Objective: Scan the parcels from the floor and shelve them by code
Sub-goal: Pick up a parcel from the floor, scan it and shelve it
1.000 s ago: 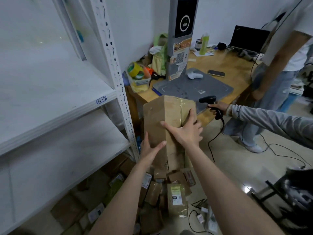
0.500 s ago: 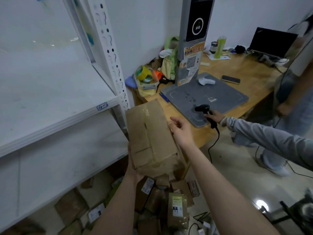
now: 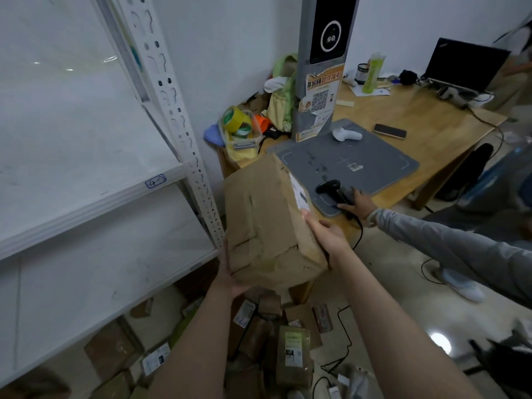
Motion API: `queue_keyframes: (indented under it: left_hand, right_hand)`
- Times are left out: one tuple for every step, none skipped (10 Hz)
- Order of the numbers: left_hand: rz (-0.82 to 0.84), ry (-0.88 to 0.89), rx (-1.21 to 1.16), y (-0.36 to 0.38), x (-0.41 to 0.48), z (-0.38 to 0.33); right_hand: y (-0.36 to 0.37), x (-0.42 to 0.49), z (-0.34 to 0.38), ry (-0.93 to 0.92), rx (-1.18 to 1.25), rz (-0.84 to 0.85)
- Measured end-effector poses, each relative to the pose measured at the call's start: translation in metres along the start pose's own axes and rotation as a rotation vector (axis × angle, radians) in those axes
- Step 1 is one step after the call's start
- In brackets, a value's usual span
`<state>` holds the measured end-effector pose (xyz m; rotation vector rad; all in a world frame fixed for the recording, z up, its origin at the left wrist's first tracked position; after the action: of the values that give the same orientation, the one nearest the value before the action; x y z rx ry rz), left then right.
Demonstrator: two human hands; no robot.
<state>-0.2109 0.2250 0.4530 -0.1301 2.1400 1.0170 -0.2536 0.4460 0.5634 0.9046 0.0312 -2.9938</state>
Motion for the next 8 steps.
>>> queue_keyframes:
  left_hand:
    - [0.087,0.135,0.293,0.030,0.015,-0.026]
    - [-0.016,0.200,0.464,0.055,0.024,-0.041]
    - [-0.052,0.191,0.688,0.078,0.038,-0.035]
    - [-0.136,0.162,0.766,0.096,0.056,-0.022]
    - [-0.132,0.151,0.759,0.101,0.075,-0.012]
    - [-0.105,0.169,0.713,0.098,0.092,-0.005]
    - [-0.126,0.222,0.624,0.099,0.097,-0.003]
    - [-0.221,0.269,0.573,0.095,0.105,-0.005]
  right_hand:
    - [-0.027,0.030,-0.012,-0.145,0.049,-0.135]
    - [-0.041,0.053,-0.021,-0.176,0.012,-0.254]
    - [-0.048,0.065,-0.011,-0.185,-0.107,-0.295]
    - [-0.052,0.082,-0.005,-0.177,-0.203,-0.301]
    - [-0.063,0.106,-0.008,-0.167,-0.249,-0.264]
    - [-0.075,0.129,-0.011,-0.187,-0.273,-0.237]
    - [-0.088,0.156,-0.013,-0.193,-0.269,-0.283]
    - [-0.102,0.181,-0.006,-0.186,-0.335,-0.369]
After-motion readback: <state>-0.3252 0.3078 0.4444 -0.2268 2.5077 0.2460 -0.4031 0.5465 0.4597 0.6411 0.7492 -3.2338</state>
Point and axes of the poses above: each hand's wrist, its own x-axis towards the middle knuckle, its own y-axis out of the palm, z = x × y, the point moved 4 cm from there along x, towards the middle knuckle, and after that the axes turned 8 degrees about z, right-handed, at the moved point
